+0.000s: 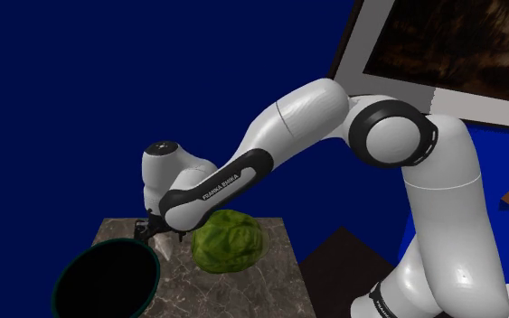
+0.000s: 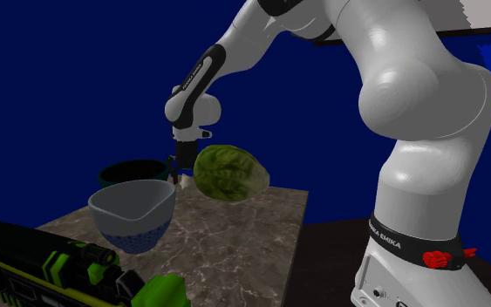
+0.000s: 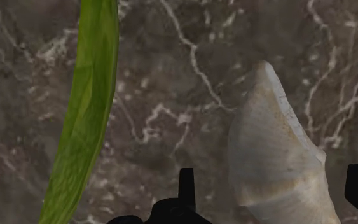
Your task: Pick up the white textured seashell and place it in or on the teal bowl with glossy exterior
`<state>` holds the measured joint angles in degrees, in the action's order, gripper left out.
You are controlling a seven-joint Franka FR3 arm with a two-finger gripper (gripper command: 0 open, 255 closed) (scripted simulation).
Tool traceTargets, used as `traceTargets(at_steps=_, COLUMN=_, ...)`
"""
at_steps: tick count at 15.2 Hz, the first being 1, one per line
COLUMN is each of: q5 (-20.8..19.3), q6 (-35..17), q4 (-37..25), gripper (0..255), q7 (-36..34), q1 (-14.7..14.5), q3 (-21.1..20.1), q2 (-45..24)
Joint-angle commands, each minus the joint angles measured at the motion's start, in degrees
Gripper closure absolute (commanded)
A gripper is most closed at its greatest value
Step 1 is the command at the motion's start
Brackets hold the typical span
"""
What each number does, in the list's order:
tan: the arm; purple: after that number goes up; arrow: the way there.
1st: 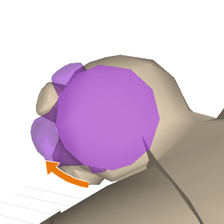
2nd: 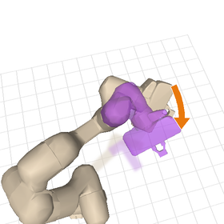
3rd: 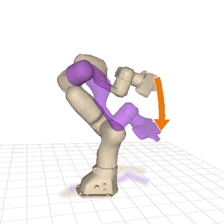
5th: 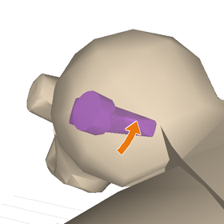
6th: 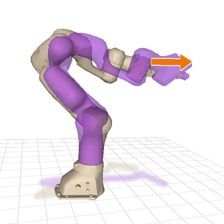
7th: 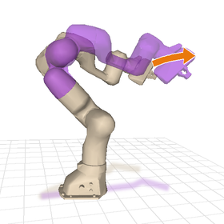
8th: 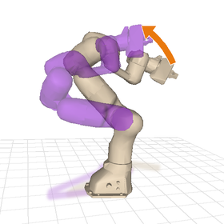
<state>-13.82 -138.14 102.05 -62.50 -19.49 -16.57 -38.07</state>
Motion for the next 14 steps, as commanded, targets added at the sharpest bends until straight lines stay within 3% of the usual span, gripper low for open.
traceTargets(at_steps=1, q5=0.0, q6=-0.1, q4=0.0, gripper=0, q7=0.0, q1=0.0, q3=0.0, q2=-0.1)
traceTargets(at_steps=5, q5=0.0, q6=-0.1, q4=0.0, gripper=0, q7=0.0, q1=0.0, q3=0.0, q2=-0.1)
traceTargets(at_steps=6, q5=0.0, q6=-0.1, q4=0.0, gripper=255, q7=0.0, q1=0.0, q3=0.0, q2=-0.1)
traceTargets(at_steps=14, q5=-0.1, q6=-0.2, q4=0.0, gripper=255, q7=-0.1, q1=-0.1, q3=0.0, q2=-0.2)
